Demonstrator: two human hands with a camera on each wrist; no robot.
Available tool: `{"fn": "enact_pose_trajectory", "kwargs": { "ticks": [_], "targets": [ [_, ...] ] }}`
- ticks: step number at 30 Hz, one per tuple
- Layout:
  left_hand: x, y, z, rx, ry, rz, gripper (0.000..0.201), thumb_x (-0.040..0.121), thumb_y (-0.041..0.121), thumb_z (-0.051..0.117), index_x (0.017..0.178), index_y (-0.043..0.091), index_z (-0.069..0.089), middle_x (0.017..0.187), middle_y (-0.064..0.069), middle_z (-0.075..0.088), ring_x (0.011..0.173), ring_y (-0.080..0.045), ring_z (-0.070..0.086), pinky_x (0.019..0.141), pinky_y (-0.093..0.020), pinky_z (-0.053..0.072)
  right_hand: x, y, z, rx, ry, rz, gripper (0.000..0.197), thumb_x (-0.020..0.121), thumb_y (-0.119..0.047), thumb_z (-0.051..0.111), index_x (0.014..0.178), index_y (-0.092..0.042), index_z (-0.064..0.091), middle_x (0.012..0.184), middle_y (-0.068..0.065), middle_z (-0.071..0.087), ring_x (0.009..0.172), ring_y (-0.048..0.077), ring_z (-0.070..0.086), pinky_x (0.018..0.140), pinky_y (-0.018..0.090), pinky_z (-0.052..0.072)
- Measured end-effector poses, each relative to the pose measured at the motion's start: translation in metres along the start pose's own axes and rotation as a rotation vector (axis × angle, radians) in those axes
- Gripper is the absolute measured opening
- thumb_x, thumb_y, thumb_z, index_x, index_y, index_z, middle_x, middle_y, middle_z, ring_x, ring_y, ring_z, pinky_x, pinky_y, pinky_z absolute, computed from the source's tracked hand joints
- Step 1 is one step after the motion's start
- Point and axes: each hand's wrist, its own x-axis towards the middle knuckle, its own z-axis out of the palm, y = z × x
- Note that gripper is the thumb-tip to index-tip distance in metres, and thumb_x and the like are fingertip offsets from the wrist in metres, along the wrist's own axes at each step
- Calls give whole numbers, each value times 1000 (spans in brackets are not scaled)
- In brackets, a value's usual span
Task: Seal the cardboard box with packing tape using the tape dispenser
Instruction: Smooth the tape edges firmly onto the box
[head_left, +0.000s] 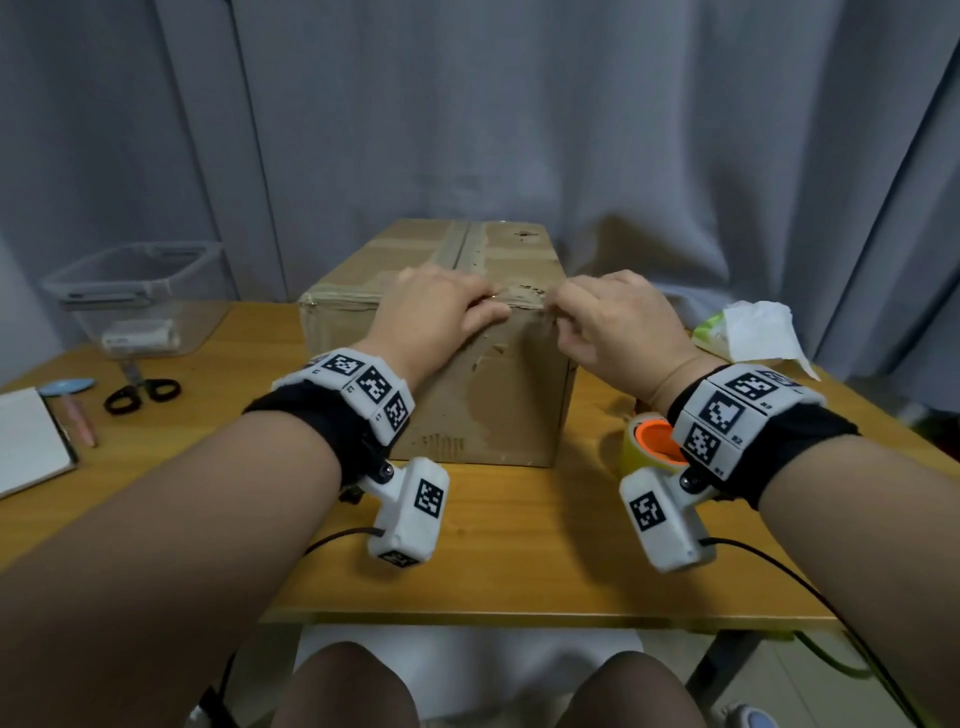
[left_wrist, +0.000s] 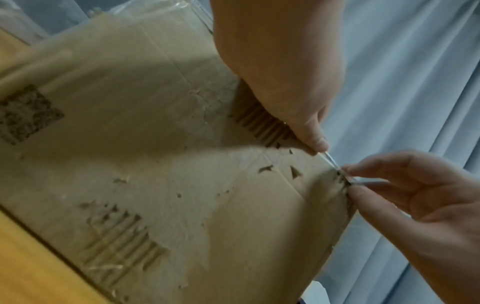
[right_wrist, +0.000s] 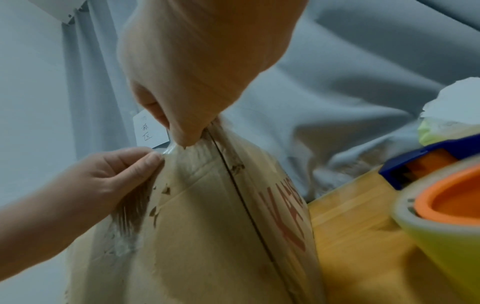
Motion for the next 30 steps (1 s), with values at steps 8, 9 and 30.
{"fn": "enact_pose_trajectory", "kwargs": {
  "ticks": [8,9,30],
  "targets": [
    [2,24,6,119,-8,-75,44,89,61,37,96,20,51,106,-3,62,104,-28,54,87,-39,34,-13,-4,0,192,-90,385,46,86,-30,55,130,-18,46,120,3,59,104,22,59,79,35,48],
    [4,27,6,119,-16,-75,45,89,62,37,96,19,51,107,-4,62,104,-29,54,86,-40,35,-14,-4,1,196,-94,406,47,86,-30,55,130,-18,45,119,4,60,104,23,59,80,34,47],
    [10,34,11,78,35,-125,51,82,71,37,89,22,44,100,-1,59,97,-26,54,84,-39,36,-56,30,1,-215,-19,271,27,88,-33,57,73,-11,60,62,4,62,60,27,60,67,36,44]
  ]
}}
